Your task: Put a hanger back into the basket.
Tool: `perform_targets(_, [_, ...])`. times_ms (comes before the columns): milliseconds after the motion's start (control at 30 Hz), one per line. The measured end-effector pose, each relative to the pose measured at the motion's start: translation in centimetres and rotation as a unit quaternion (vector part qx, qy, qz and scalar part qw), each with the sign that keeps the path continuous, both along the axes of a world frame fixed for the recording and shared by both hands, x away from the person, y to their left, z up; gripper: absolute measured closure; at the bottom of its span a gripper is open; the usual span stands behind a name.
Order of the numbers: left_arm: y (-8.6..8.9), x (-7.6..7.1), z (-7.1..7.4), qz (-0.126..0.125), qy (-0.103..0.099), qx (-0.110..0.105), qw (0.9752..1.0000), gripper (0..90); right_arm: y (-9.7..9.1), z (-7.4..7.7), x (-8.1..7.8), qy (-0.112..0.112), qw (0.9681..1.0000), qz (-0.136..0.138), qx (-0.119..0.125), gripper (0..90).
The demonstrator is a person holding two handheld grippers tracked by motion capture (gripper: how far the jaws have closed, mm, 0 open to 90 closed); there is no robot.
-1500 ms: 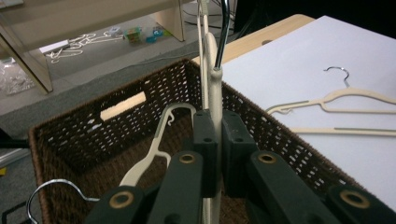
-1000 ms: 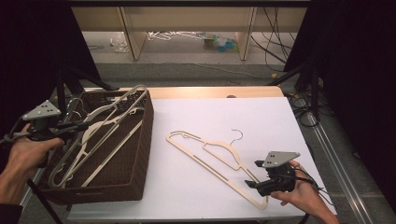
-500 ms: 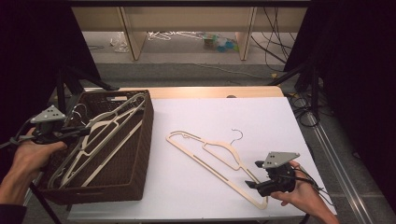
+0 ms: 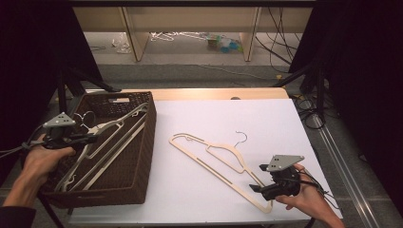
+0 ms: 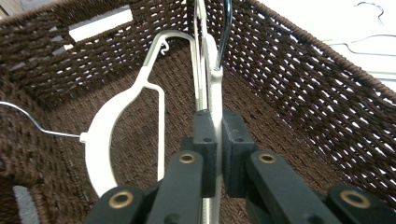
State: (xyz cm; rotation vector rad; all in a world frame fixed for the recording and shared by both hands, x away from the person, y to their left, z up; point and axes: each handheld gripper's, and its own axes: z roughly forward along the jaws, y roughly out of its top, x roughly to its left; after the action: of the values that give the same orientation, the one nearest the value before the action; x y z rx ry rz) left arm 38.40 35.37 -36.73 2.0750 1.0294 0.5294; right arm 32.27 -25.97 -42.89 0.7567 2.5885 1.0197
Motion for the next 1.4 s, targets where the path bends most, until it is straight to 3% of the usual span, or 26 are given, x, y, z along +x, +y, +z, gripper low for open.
perform_targets(100, [-0.2, 0.2, -0.4, 0.004, 0.005, -0.001, 1.0, 85.7, 0.0, 0.0, -0.1, 0.006, 1.0, -0.002, 0.0, 24.6])
perform_targets(167, [-0.4, 0.1, -0.6, 0.019, 0.018, -0.013, 0.9996, 85.7, 0.0, 0.0, -0.1, 0.004, 1.0, -0.001, 0.0, 24.6])
perform_targets(200, [-0.2, 0.4, -0.7, 0.008, 0.009, -0.004, 0.9999, 85.6, 0.0, 0.0, -0.1, 0.006, 1.0, -0.001, 0.0, 24.6])
perform_targets(300, [-0.3, 0.5, -1.1, 0.02, 0.017, -0.007, 0.9996, 85.6, 0.1, -0.1, -0.1, 0.007, 1.0, 0.0, -0.002, 24.6])
perform_targets(367, [-0.2, 0.6, -1.3, 0.017, 0.026, 0.01, 0.9995, 85.2, 0.1, -0.1, -0.1, 0.007, 1.0, 0.0, -0.002, 24.5])
perform_targets(400, [-0.3, 0.7, -1.5, 0.022, 0.028, 0.007, 0.9993, 85.2, 0.1, -0.1, -0.1, 0.007, 1.0, 0.0, -0.002, 24.5])
perform_targets(500, [-0.1, 0.9, -1.5, 0.032, 0.026, 0.007, 0.9991, 84.7, 0.0, 0.0, -0.1, 0.005, 1.0, 0.0, -0.002, 24.5])
perform_targets(567, [0.0, 1.2, -1.7, 0.034, 0.009, 0.005, 0.9994, 83.9, 0.0, -0.1, 0.0, 0.005, 1.0, 0.001, -0.003, 24.5])
perform_targets(633, [0.3, 1.4, -1.7, 0.033, 0.003, 0.017, 0.9993, 82.9, 0.1, -0.1, -0.1, 0.008, 1.0, 0.001, -0.002, 24.5])
perform_targets(733, [0.4, 1.5, -1.9, 0.05, 0.004, 0.018, 0.9986, 82.0, 0.0, 0.0, -0.1, 0.011, 0.9999, 0.005, -0.005, 24.5])
perform_targets(767, [0.7, 1.5, -1.8, 0.051, 0.012, 0.035, 0.998, 82.0, 0.0, 0.0, -0.1, 0.011, 0.9999, 0.005, -0.006, 24.5])
perform_targets(967, [0.8, 1.5, -2.4, 0.094, 0.017, 0.021, 0.9952, 80.3, 0.1, -0.2, 0.0, 0.007, 1.0, 0.001, -0.003, 24.5])
perform_targets(1000, [1.1, 1.7, -2.3, 0.079, 0.018, 0.038, 0.996, 80.1, 0.0, -0.1, 0.0, 0.01, 0.9999, 0.003, -0.005, 24.5])
perform_targets(1100, [0.8, 1.7, -2.4, 0.09, 0.013, 0.029, 0.9954, 80.0, 0.0, -0.1, 0.0, 0.012, 0.9999, 0.004, -0.005, 24.5])
perform_targets(1133, [1.0, 1.7, -2.4, 0.087, 0.018, 0.042, 0.9952, 79.9, 0.1, -0.2, 0.0, 0.008, 1.0, 0.001, -0.003, 24.5])
perform_targets(1167, [1.0, 1.8, -2.5, 0.088, 0.014, 0.04, 0.9952, 79.8, 0.1, -0.2, 0.0, 0.008, 1.0, 0.001, -0.003, 24.5])
perform_targets(1200, [0.9, 1.7, -2.7, 0.106, 0.017, 0.036, 0.9936, 79.5, 0.1, -0.2, 0.0, 0.008, 1.0, 0.002, -0.003, 24.5])
perform_targets(1333, [1.4, 2.2, -3.0, 0.112, 0.025, 0.048, 0.9922, 78.1, 0.1, -0.2, -0.1, 0.007, 1.0, 0.001, -0.003, 24.5])
perform_targets(1400, [1.4, 2.3, -3.2, 0.124, 0.028, 0.042, 0.991, 77.5, 0.0, -0.1, 0.0, 0.01, 0.9999, 0.003, -0.005, 24.5])
